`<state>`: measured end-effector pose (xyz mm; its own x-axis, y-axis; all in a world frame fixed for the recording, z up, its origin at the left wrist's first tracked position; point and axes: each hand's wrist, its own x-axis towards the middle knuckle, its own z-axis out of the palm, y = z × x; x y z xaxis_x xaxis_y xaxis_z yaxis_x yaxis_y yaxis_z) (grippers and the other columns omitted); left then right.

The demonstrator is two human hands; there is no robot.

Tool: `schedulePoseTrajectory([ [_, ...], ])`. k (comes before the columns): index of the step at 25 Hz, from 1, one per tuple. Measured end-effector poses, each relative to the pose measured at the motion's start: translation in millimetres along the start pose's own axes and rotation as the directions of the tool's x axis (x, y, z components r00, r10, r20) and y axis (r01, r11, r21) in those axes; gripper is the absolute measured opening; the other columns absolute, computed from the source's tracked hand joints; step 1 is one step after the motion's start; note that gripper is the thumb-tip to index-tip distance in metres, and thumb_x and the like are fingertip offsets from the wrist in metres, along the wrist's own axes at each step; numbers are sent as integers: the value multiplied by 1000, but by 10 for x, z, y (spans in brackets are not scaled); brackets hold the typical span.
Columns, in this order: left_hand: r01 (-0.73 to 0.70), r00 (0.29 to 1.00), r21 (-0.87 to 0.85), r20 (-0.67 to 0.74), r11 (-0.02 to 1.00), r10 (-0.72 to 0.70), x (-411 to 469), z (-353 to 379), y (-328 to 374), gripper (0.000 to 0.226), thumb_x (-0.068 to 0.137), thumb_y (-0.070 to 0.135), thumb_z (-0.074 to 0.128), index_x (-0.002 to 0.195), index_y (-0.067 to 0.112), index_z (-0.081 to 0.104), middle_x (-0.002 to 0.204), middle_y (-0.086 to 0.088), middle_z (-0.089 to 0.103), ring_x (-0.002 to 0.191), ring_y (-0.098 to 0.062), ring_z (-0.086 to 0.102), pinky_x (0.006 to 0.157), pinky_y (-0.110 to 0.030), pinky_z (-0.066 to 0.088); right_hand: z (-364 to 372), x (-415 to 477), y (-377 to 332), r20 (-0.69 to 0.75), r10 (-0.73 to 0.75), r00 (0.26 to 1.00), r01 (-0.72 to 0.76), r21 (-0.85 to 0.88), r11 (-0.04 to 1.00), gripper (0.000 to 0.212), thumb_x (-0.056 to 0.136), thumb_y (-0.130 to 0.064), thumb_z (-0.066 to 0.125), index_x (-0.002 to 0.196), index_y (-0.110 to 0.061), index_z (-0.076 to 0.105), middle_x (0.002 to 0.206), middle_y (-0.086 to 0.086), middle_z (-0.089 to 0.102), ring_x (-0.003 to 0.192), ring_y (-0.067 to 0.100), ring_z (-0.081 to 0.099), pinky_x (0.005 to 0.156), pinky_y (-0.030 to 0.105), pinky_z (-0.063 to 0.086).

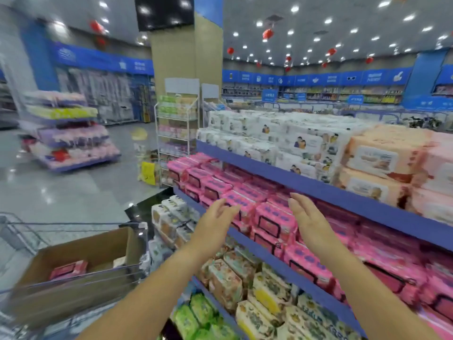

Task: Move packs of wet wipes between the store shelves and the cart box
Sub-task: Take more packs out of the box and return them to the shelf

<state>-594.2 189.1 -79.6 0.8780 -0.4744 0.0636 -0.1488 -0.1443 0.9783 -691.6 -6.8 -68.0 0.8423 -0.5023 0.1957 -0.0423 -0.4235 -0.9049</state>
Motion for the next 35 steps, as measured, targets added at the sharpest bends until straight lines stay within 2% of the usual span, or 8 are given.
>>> schedulePoseTrajectory([
  [9,215,908,125,-390,969,-151,514,-2598,-1232,46,103,39,53,144,18,54,136,7,56,115,-3,49,77,-3,34,3038,1261,-26,374,-36,927,4,86,996,54,105,-45,39,155,-26,34,157,-10,34,138,7,36,102,23,25],
  [12,308,854,95,-466,947,-231,692,-3302,-1587,42,104,40,51,142,22,56,128,11,57,113,-4,51,91,-18,36,3999,1628,-46,513,-11,858,-28,68,997,58,104,-50,38,157,-27,30,162,-8,30,147,15,32,113,35,28],
  [18,456,706,-55,-586,888,-399,887,-4518,-2433,52,87,68,52,125,36,67,123,15,67,119,-9,59,106,-36,45,5695,2054,100,662,88,744,-80,-42,996,54,105,-46,38,155,-25,33,157,-5,37,144,17,35,108,32,30],
  [23,544,628,-153,-579,825,-521,1126,-5558,-3276,16,101,49,51,109,40,62,121,15,60,123,-12,54,113,-39,39,6986,2188,353,706,220,673,-176,-137,975,56,106,-46,37,156,-22,30,161,-2,31,146,20,34,112,33,29],
  [26,600,612,-174,-528,781,-588,1341,-6145,-3833,23,102,45,50,117,32,63,124,9,61,121,-12,54,106,-35,40,7679,2244,574,665,332,669,-246,-224,943,55,106,-46,37,154,-20,33,159,1,36,143,21,37,109,33,30],
  [30,710,515,-255,-447,656,-731,1606,-6679,-4494,31,102,47,51,125,27,59,123,8,63,112,-8,58,98,-33,38,8436,2236,910,628,450,635,-345,-291,893,54,106,-45,37,153,-19,37,159,3,38,144,22,37,105,31,30],
  [33,783,441,-265,-402,563,-803,1921,-6927,-5006,30,104,43,51,126,25,58,102,15,63,94,0,57,95,-32,42,8956,2311,1204,634,541,553,-414,-354,838,56,106,-46,35,155,-18,33,159,4,38,144,23,37,102,31,30],
  [35,841,413,-186,-386,508,-825,2147,-7011,-5317,26,104,38,52,122,23,61,102,10,66,87,1,55,80,-24,44,9275,2422,1414,652,577,491,-438,-388,811,61,105,-48,37,157,-17,27,161,4,33,146,23,34,109,33,30],
])
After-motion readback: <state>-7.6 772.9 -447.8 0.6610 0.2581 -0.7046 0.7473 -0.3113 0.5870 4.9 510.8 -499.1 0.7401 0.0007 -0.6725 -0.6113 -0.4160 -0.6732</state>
